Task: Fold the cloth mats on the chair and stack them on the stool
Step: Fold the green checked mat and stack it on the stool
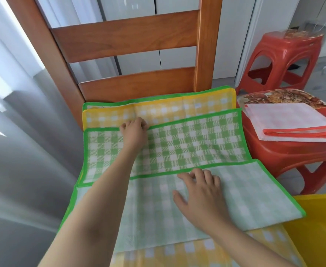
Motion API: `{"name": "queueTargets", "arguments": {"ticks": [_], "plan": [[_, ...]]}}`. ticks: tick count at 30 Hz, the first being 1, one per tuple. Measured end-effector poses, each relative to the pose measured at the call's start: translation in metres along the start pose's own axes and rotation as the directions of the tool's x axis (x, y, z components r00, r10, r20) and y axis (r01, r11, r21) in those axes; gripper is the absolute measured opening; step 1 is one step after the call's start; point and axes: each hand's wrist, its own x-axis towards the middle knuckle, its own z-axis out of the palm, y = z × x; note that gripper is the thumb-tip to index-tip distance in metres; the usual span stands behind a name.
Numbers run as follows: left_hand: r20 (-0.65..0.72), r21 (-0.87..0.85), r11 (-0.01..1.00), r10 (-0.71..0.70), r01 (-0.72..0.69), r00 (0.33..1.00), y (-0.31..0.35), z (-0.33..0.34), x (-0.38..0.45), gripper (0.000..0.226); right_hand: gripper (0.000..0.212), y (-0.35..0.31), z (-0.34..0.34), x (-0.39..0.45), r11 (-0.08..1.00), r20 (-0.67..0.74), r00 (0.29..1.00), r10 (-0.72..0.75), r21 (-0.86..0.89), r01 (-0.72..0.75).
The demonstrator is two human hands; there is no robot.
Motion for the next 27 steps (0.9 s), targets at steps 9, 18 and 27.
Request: {"name": "queueTargets", "arguments": {"ticks": [9,18,27], "plan": [[-0.043,0.039,0.967,0.254,-0.252,0.966,0.033,-0.079,-0.037,0.023,0.046,-0.001,-0.015,0.003,1.000,0.144,0.990,0.002,-0.009,0.000],[-0.051,-0.011,0.973,0.229,-0.230,0.972,0.051,-0.132,-0.152,0.017,0.039,0.003,-0.077,-0.015,0.919,-0.200,0.978,-0.059,0.373,0.132],[0.085,-0.041,0.982,0.188,-0.185,0.978,0.021,-0.098,-0.250,0.013,0.036,0.010,-0.068,-0.050,0.960,-0.181,0.969,-0.167,0.195,0.201]]}}
